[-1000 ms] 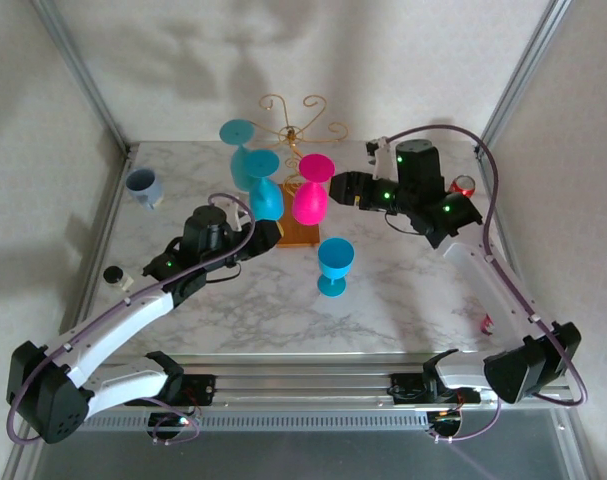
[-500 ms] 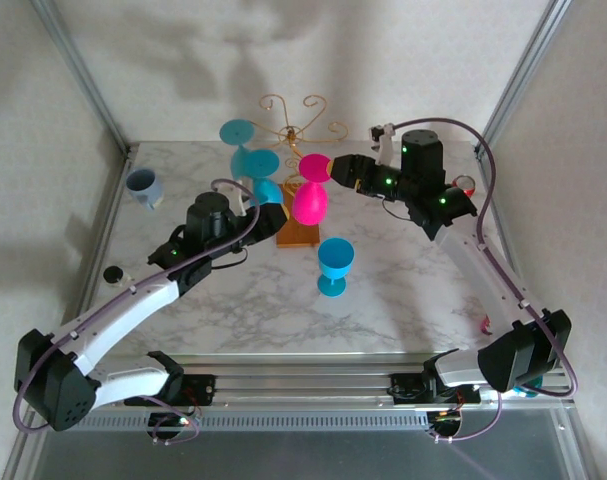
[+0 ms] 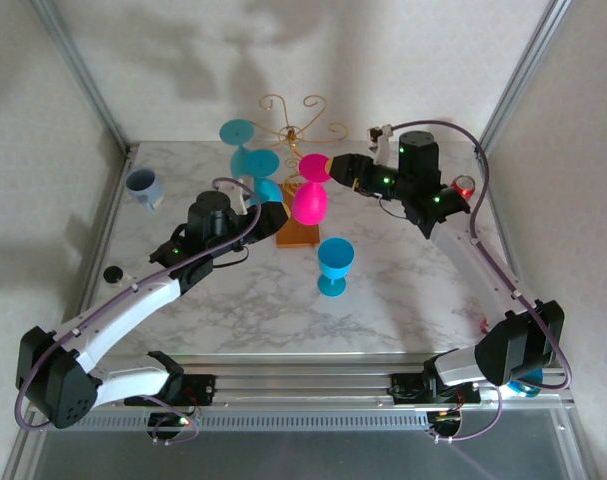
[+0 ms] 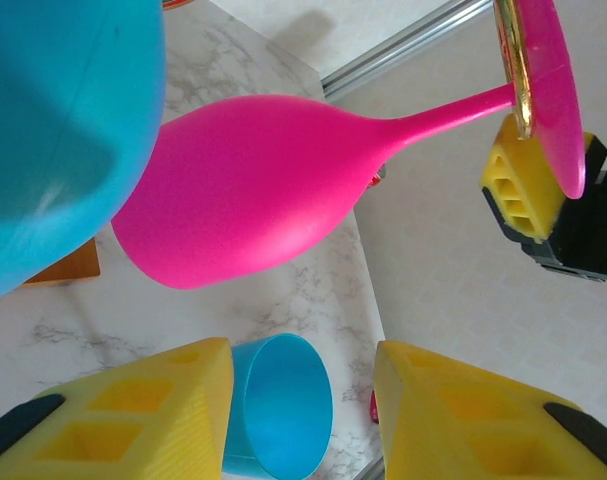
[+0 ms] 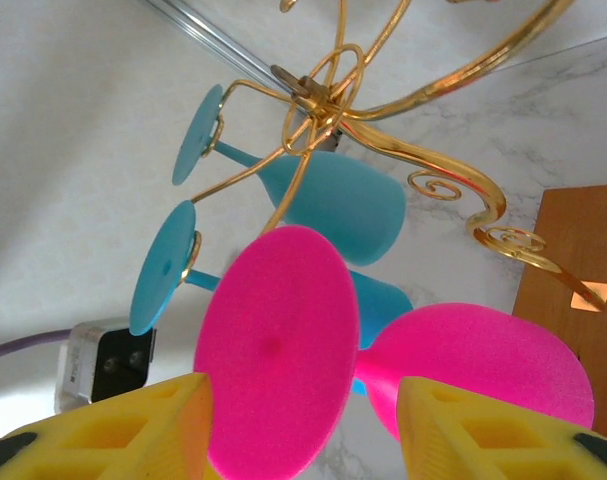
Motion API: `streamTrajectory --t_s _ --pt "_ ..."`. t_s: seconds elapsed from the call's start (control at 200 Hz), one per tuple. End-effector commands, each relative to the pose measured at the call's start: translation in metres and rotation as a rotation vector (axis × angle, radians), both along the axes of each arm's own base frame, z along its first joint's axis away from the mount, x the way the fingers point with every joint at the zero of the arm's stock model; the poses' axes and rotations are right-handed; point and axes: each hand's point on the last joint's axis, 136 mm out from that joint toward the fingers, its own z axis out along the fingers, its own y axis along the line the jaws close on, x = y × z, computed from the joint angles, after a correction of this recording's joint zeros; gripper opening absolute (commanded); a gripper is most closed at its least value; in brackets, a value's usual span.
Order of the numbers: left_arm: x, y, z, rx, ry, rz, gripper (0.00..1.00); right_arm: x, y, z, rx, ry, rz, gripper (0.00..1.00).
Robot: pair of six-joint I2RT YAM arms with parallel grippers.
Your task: Take the wine glass off the wine glass rack
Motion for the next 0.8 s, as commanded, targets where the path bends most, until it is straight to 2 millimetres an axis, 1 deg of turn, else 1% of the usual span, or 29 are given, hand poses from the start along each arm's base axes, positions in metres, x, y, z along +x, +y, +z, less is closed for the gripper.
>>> streamTrajectory --t_s 0.0,0.33,0.686,0.796 --pt "0.0052 0.0004 0.0154 -0.028 -0.04 0.014 0.41 0.001 0.002 0.0011 0.028 -0.005 0.018 0.5" --pt "0.004 0.0028 0.0124 -0.02 -0.04 0.021 0.41 0.0036 0.009 0.0036 0.079 0.006 0.046 0.31" --pt "0.0037 0.0048 0.0094 -0.011 -0.038 0.027 0.41 0.0027 0.0103 0.0061 0.09 0.004 0.054 0.19" --pt "0.0035 0.0045 0.0089 -0.011 -0.038 0.026 0.41 0.0032 0.0108 0.0033 0.087 0.013 0.055 0.14"
